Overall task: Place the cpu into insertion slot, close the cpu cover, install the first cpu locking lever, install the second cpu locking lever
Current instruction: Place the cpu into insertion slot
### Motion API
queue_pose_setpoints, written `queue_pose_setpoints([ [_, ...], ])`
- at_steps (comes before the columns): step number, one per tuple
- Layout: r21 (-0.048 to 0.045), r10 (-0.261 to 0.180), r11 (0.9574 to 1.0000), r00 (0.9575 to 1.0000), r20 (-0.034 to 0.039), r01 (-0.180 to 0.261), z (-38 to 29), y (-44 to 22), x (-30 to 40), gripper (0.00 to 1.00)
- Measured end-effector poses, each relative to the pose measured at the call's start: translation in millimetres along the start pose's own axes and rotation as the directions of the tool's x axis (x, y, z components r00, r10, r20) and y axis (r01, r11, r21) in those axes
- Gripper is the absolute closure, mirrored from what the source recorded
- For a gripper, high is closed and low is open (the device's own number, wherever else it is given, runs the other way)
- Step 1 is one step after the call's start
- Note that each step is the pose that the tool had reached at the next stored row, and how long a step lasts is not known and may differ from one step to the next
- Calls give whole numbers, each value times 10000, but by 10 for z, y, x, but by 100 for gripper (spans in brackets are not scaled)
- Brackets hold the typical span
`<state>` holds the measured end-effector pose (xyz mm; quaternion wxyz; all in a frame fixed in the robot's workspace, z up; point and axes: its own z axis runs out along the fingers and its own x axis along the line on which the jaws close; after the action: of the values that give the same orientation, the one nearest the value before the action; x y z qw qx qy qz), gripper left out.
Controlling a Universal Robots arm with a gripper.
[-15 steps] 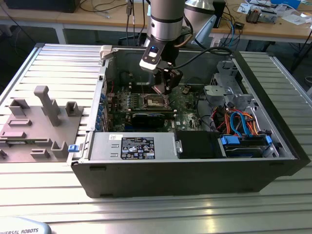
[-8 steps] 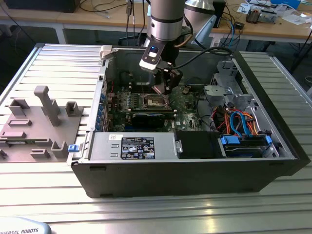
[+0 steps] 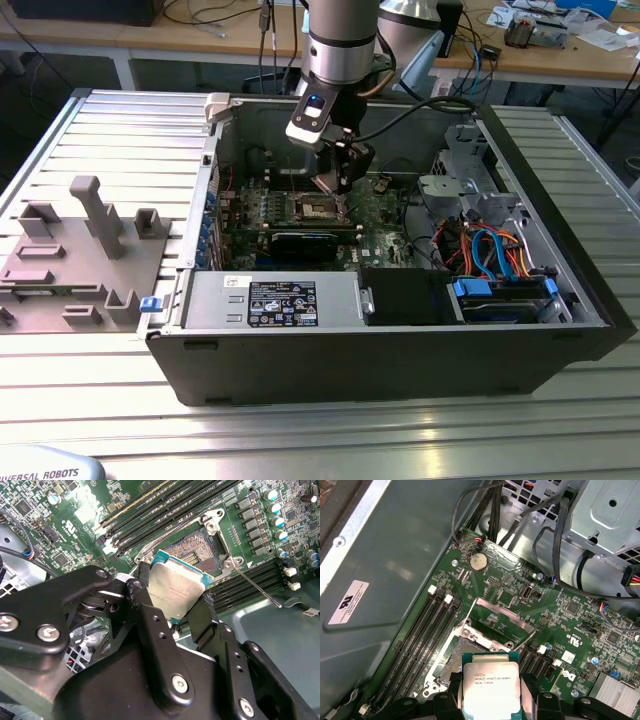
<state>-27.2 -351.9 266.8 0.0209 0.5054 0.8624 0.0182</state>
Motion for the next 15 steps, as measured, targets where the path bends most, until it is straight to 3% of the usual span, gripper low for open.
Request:
queue_pose_setpoints([
  [15, 12, 203, 9998, 9998, 27, -203, 4, 0, 0, 45],
])
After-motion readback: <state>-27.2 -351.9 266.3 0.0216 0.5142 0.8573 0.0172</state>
